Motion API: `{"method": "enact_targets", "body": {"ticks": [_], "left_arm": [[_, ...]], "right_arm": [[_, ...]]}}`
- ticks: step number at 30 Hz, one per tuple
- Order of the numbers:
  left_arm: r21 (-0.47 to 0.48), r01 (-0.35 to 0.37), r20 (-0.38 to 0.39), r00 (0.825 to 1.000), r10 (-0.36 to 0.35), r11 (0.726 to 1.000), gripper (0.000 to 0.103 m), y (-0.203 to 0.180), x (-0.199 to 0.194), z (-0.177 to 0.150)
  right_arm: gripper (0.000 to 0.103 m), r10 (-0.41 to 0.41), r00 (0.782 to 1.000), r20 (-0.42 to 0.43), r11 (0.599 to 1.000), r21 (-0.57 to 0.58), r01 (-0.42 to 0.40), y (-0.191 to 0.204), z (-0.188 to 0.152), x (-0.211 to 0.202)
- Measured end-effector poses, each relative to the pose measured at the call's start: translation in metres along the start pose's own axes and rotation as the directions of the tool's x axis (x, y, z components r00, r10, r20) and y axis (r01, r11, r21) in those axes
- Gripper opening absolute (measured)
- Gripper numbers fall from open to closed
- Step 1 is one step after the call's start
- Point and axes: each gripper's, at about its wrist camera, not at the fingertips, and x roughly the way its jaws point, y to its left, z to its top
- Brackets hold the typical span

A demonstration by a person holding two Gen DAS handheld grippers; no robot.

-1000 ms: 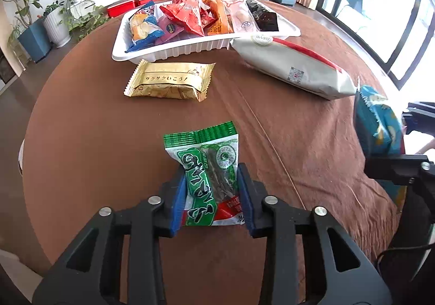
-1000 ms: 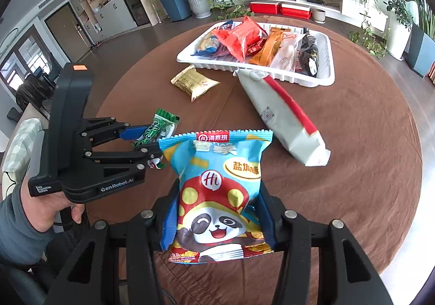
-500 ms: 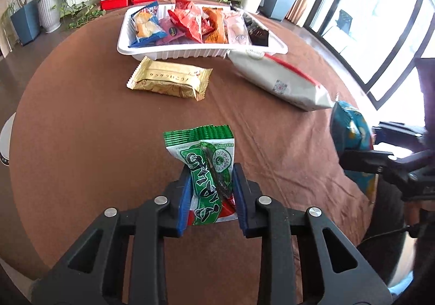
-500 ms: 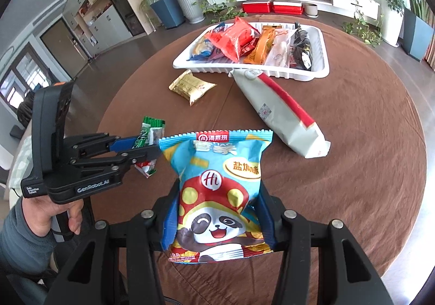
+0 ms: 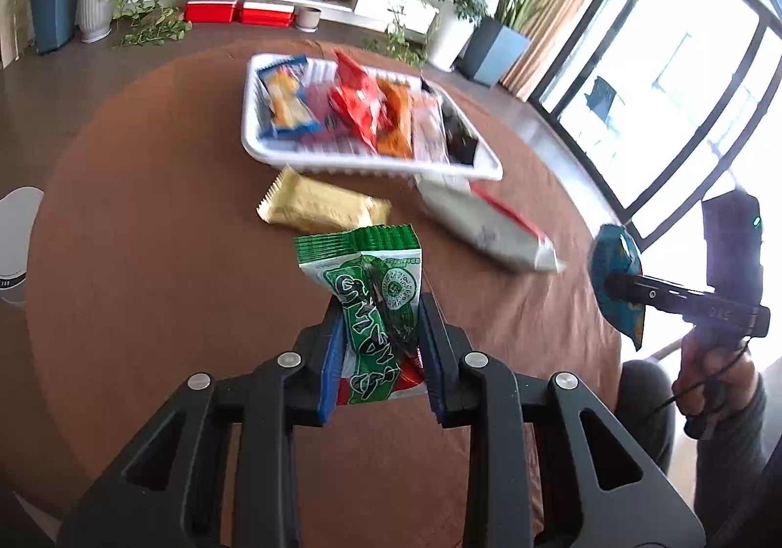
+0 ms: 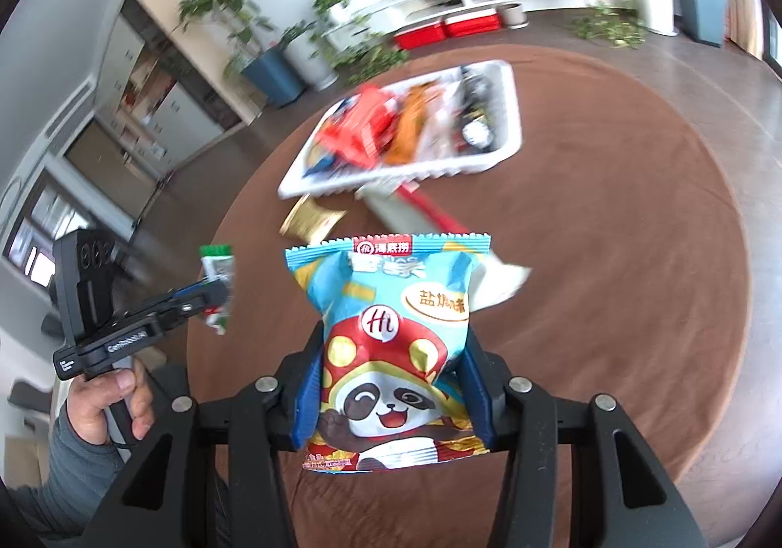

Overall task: Organize snacks
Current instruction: 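Carry the green packet with the left tool over the tray while the right tool carries the panda packet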

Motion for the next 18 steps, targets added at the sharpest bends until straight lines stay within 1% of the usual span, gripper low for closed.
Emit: {"method": "enact_targets", "body": {"ticks": [3, 6, 9, 11, 13, 15, 18], "left_arm": [[-0.011, -0.006, 0.031, 1.000, 0.006, 1.000, 0.026, 0.009, -0.010, 0.017], [-0.004, -0.015, 0.063, 0.998, 0.015, 1.000, 0.026, 0.016, -0.020, 0.042], [0.014, -0.023, 0.088, 0.996, 0.022, 1.000, 0.026, 0.021, -0.024, 0.069], [0.030, -0.025, 0.102, 0.994, 0.022, 0.999, 0.026, 0.022, -0.024, 0.091], [0.050, -0.024, 0.114, 0.993, 0.018, 0.998, 0.026, 0.022, -0.023, 0.113], [0.070, -0.022, 0.117, 0.993, 0.013, 0.997, 0.026, 0.021, -0.020, 0.132], [0.106, -0.004, 0.108, 0.994, -0.008, 0.994, 0.026, 0.016, -0.011, 0.157]], "right_arm": [[0.052, -0.018, 0.999, 0.040, 0.998, 0.062, 0.016, -0.020, 0.013, -0.013], [0.052, -0.055, 0.995, 0.083, 0.993, 0.112, 0.045, -0.039, 0.032, -0.027], [0.052, -0.092, 0.987, 0.134, 0.985, 0.158, 0.070, -0.053, 0.061, -0.039], [0.052, -0.096, 0.982, 0.161, 0.983, 0.170, 0.068, -0.058, 0.079, -0.044], [0.052, -0.099, 0.979, 0.180, 0.984, 0.164, 0.069, -0.055, 0.104, -0.044], [0.052, -0.093, 0.977, 0.190, 0.989, 0.131, 0.069, -0.043, 0.128, -0.039], [0.052, -0.057, 0.979, 0.198, 0.996, 0.074, 0.043, -0.023, 0.158, -0.026]]}}
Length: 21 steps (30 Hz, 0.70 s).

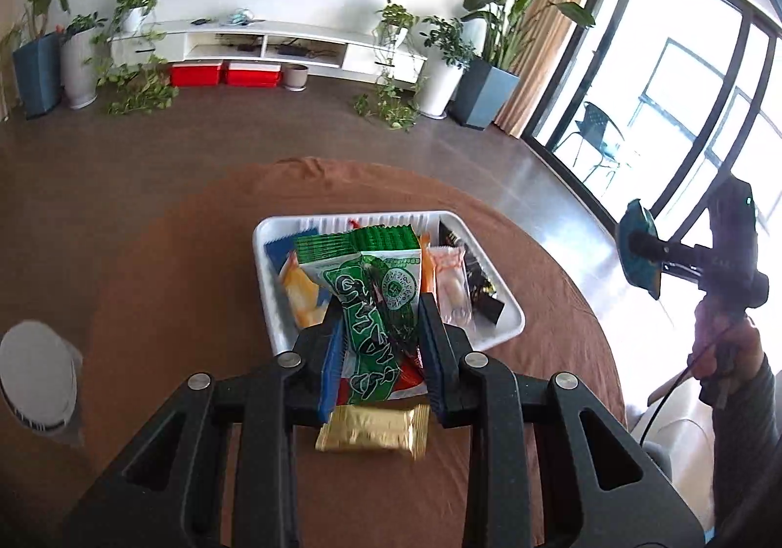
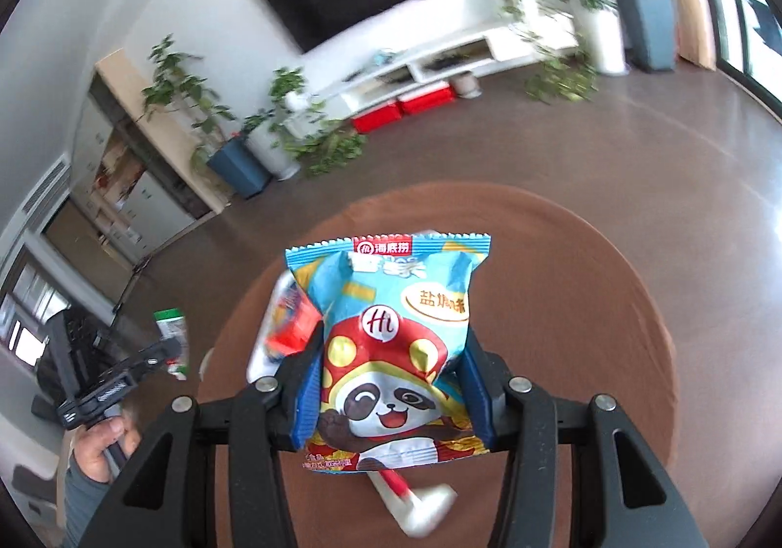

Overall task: Organize snacks
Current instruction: 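Carry the green packet with the left tool over the tray while the right tool carries the panda packet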

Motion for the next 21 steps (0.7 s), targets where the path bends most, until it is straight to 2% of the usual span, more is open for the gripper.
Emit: {"method": "enact_targets", "body": {"ticks": [5, 7, 13, 21], "left_arm": [[0.041, 0.027, -0.038, 0.999, -0.025, 0.999, 0.026, 0.000, 0.036, 0.028], [0.047, 0.014, -0.060, 0.998, -0.011, 0.999, 0.026, 0.002, 0.054, 0.033], [0.009, -0.009, -0.109, 0.994, 0.009, 1.000, 0.026, 0.021, 0.097, 0.030], [0.028, -0.034, -0.160, 0.986, 0.038, 0.999, 0.026, 0.026, 0.155, 0.018]], "right_arm": [[0.052, 0.043, 0.997, -0.057, 0.994, -0.097, -0.048, 0.047, 0.023, 0.054], [0.052, 0.049, 0.994, -0.093, 0.992, -0.112, -0.060, 0.058, 0.026, 0.078], [0.052, 0.002, 0.985, -0.173, 0.991, -0.128, -0.025, 0.066, 0.027, 0.141], [0.052, -0.058, 0.968, -0.243, 0.990, -0.139, 0.024, 0.066, 0.008, 0.186]]}}
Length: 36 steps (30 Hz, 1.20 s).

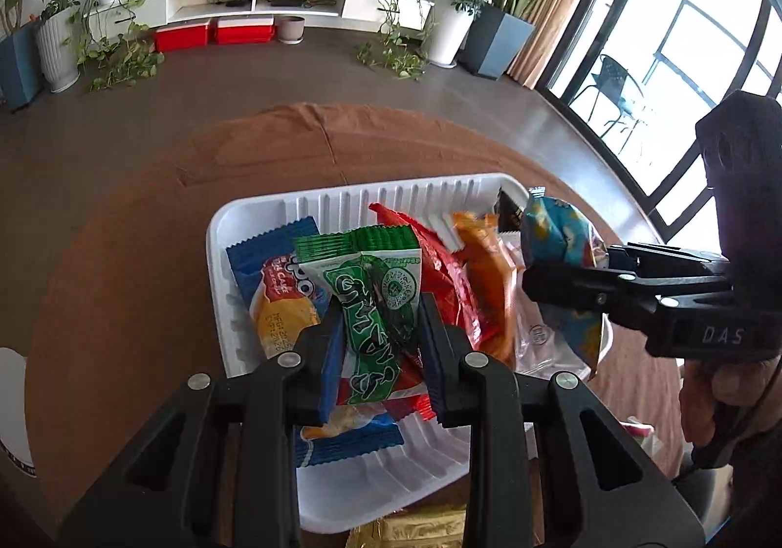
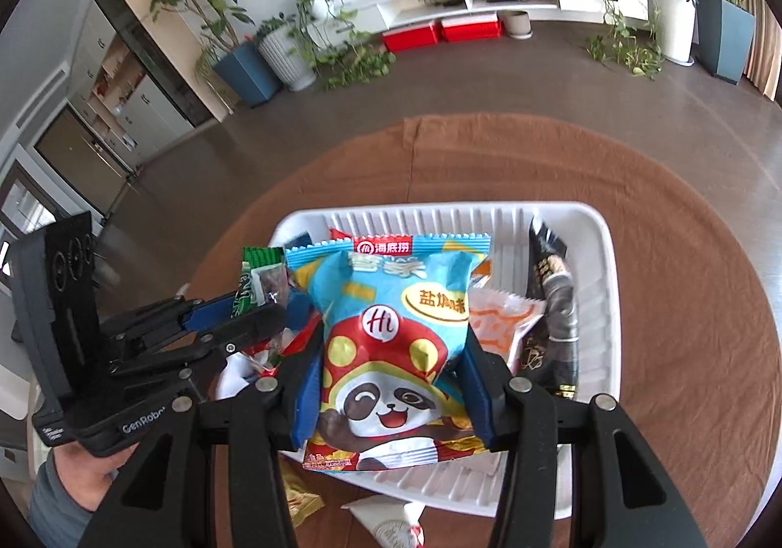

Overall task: Organize snacks
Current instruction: 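Lower both packets into the tray and open both tools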

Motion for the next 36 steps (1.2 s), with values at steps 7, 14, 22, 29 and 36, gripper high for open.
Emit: {"method": "enact_targets", "body": {"ticks": [7, 14, 22, 29, 36], "left_arm": [[0.021, -0.025, -0.029, 0.999, 0.025, 0.999, 0.027, -0.001, 0.030, -0.008], [0.028, -0.025, -0.029, 0.999, 0.026, 0.999, 0.034, 0.003, 0.045, -0.008], [0.047, -0.035, -0.005, 0.999, 0.035, 0.998, 0.064, -0.002, 0.041, -0.006], [0.036, -0.041, 0.011, 0.999, 0.041, 0.999, 0.073, 0.003, 0.036, -0.007], [0.035, -0.041, 0.045, 0.998, 0.039, 0.999, 0.079, 0.000, 0.018, -0.013]], "right_arm": [[0.052, -0.058, 0.998, -0.034, 0.998, -0.006, 0.057, 0.000, -0.008, 0.025], [0.052, -0.081, 0.996, -0.023, 0.997, -0.004, 0.081, 0.001, -0.010, 0.032], [0.055, -0.083, 0.996, -0.021, 0.997, -0.003, 0.083, 0.004, -0.008, 0.032], [0.061, -0.084, 0.996, -0.009, 0.996, -0.013, 0.083, 0.006, -0.009, 0.028], [0.066, -0.072, 0.997, 0.014, 0.997, -0.013, 0.072, 0.008, -0.011, 0.019]]}}
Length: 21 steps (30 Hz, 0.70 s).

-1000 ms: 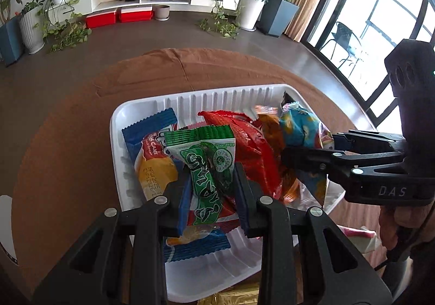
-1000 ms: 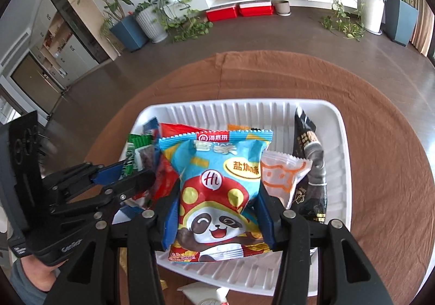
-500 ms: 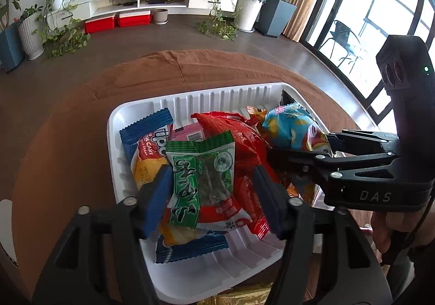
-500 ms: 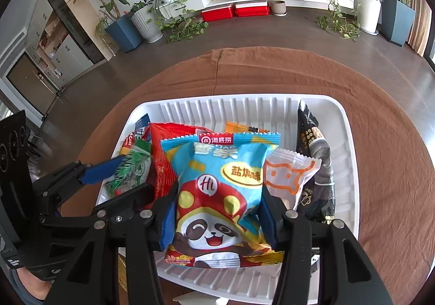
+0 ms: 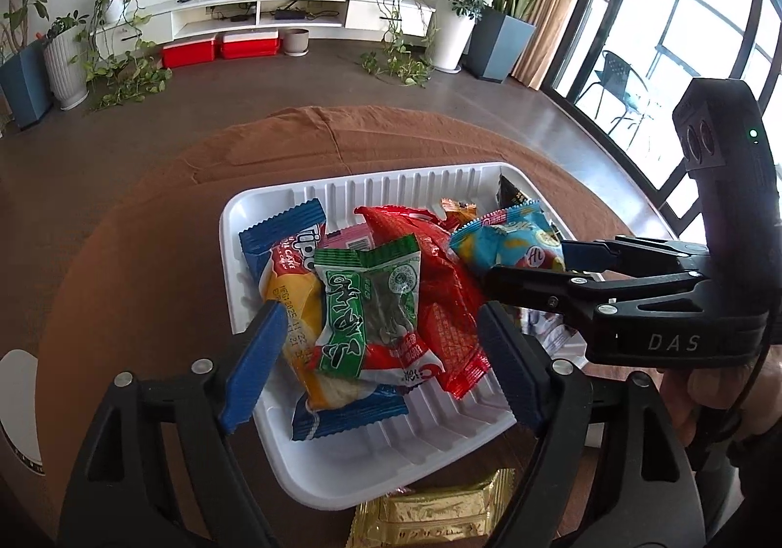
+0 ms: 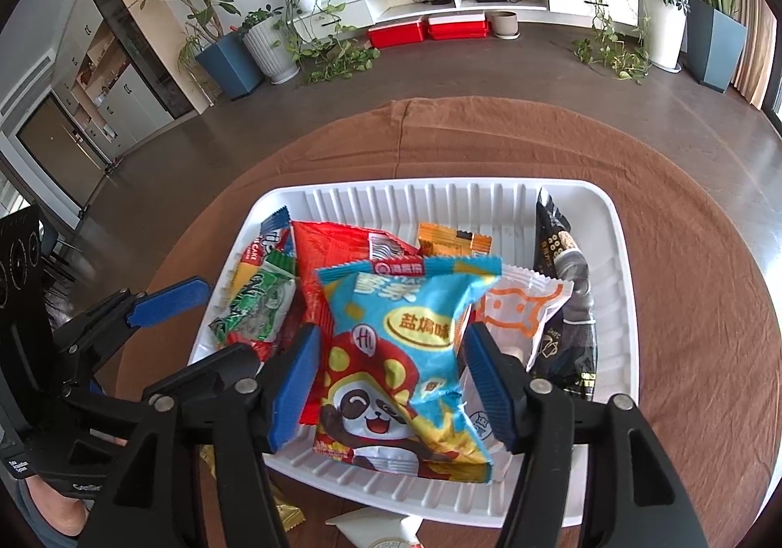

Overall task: Organize snacks
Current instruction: 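Lower both packets into the tray and open both tools, then move both tools back toward the gold bar and white-red bag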

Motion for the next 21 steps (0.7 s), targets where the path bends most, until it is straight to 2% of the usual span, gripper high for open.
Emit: {"method": "enact_targets", "body": {"ticks": [1, 3, 8, 11, 16, 21], "left_arm": [[0.001, -0.003, 0.007, 1.000, 0.003, 1.000, 0.079, -0.001, -0.004, 0.000], [-0.002, -0.009, 0.024, 1.000, 0.009, 1.000, 0.089, -0.001, -0.013, -0.003], [-0.037, -0.016, 0.057, 0.998, 0.019, 0.999, 0.099, -0.001, -0.039, -0.018], [-0.068, -0.027, 0.059, 0.998, 0.031, 0.997, 0.100, -0.001, -0.051, -0.033], [-0.122, -0.025, 0.040, 0.999, 0.030, 0.992, 0.101, -0.002, -0.063, -0.061], [-0.202, -0.076, -0.010, 0.997, 0.076, 0.976, 0.102, -0.004, -0.060, -0.088]], "right_arm": [[0.068, 0.001, 1.000, 0.004, 1.000, 0.001, -0.001, 0.000, 0.000, -0.003], [0.071, 0.000, 1.000, 0.012, 1.000, 0.002, 0.000, 0.000, -0.001, -0.008], [0.074, 0.010, 0.998, 0.055, 1.000, 0.015, -0.011, -0.005, -0.007, -0.031], [0.079, 0.019, 0.996, 0.091, 0.999, 0.028, -0.022, -0.009, -0.014, -0.048], [0.079, 0.031, 0.991, 0.130, 0.998, 0.044, -0.037, -0.012, -0.031, -0.074], [0.084, 0.040, 0.984, 0.174, 0.998, 0.049, -0.049, -0.013, -0.064, -0.098]]}}
